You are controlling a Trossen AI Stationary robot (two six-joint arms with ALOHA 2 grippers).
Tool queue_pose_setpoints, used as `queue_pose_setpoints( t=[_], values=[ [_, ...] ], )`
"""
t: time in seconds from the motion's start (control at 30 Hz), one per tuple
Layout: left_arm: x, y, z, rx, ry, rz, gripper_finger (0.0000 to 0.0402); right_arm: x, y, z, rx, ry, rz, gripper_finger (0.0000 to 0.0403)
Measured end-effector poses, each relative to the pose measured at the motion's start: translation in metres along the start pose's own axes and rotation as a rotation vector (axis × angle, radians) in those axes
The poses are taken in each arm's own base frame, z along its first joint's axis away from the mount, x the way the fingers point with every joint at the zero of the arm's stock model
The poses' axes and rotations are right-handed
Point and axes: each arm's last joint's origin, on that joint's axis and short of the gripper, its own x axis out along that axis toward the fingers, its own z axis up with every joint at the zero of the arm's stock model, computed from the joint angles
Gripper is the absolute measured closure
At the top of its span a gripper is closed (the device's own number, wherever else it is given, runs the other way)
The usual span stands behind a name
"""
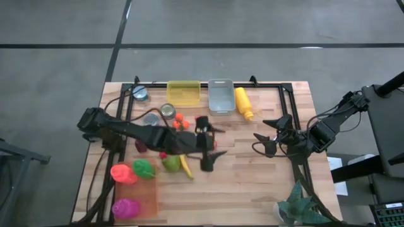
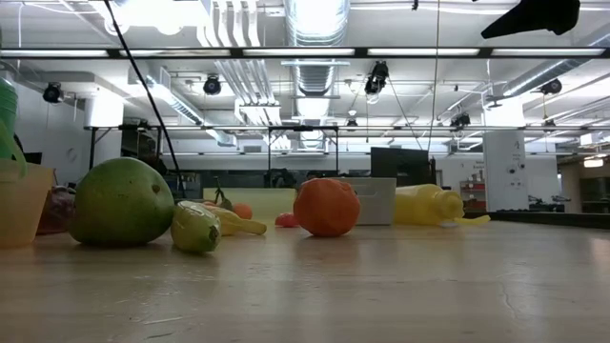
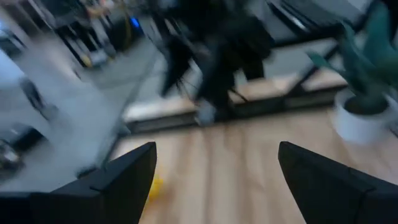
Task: Pick & Place Food Item
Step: Put the yellow tumbler into the orange bin
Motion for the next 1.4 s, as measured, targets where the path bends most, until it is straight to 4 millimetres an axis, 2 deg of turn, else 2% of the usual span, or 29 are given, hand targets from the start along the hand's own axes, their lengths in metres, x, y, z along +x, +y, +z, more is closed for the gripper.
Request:
queue_pose_setpoints(
  t=[0.13,0.3,0.47,0.7,1.4],
  values=[
    [0.009,0.021,-0.001,-0.031,-0.008,0.057,0.006,0.0,0.0,0.0,0.002,-0.002,0.0,0.0039],
    [0.014,0.035,-0.016,-0.122,0.116,0.083,0.006,0.0,0.0,0.0,0.002,-0.009,-0.002,0.0039],
    [0.014,0.04,-0.031,-0.156,0.247,0.092,0.006,0.0,0.001,0.001,0.11,-0.01,0.0,0.0039],
    [0.011,0.039,-0.041,-0.111,0.349,0.084,0.006,0.0,0.001,0.001,0.25,-0.01,0.001,0.0039],
    [0.011,0.039,-0.041,-0.105,0.357,0.083,0.0059,0.0,0.0,0.0,0.016,-0.005,0.0,0.0039]
  ],
)
